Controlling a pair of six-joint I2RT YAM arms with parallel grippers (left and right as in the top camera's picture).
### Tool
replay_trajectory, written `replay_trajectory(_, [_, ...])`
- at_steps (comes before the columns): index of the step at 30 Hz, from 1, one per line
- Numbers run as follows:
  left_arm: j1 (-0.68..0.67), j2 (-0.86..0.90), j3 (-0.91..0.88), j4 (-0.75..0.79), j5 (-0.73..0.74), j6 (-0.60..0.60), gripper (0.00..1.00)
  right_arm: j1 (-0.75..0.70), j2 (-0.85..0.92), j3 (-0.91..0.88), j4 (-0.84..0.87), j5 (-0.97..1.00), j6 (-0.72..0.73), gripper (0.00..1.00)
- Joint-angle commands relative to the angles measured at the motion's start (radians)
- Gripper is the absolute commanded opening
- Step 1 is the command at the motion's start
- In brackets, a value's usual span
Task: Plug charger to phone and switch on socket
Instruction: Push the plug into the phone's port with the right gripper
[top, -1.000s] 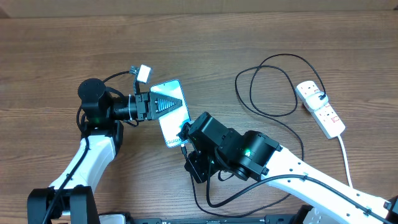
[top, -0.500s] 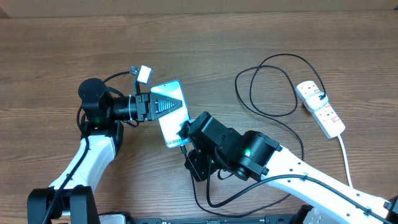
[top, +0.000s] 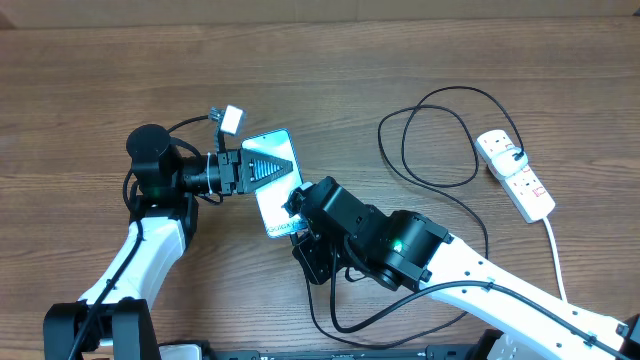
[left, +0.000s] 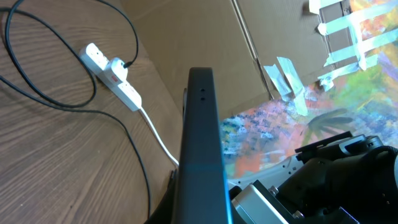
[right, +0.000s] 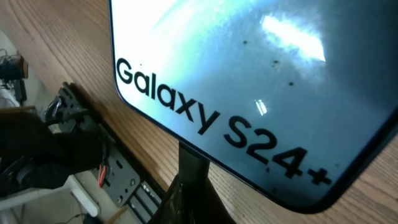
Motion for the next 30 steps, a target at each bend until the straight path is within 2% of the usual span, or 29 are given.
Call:
replay_trajectory(1, [-0.003, 0.003, 0.018, 0.000, 0.061, 0.031, 0.04, -0.006, -0.003, 0.007, 0.056, 0.082, -0.004, 0.04])
replay_trajectory(11, [-0.004, 0.003, 0.017, -0.047, 0.061, 0.035, 0.04, -0.006, -0.003, 0.007, 0.202, 0.182, -0.003, 0.04])
replay_trajectory(23, [-0.004, 0.003, 0.017, -0.050, 0.061, 0.200, 0.04, -0.006, -0.047, 0.008, 0.310, 0.186, -0.004, 0.04])
replay_trajectory(29, [-0.004, 0.003, 0.017, -0.055, 0.059, 0.206, 0.04, -0.006, -0.101, 0.008, 0.350, 0.237, -0.005, 0.06])
replay_trajectory(30, [-0.004, 0.003, 0.017, -0.063, 0.059, 0.206, 0.04, -0.006, -0.105, 0.008, 0.358, 0.246, -0.005, 0.08])
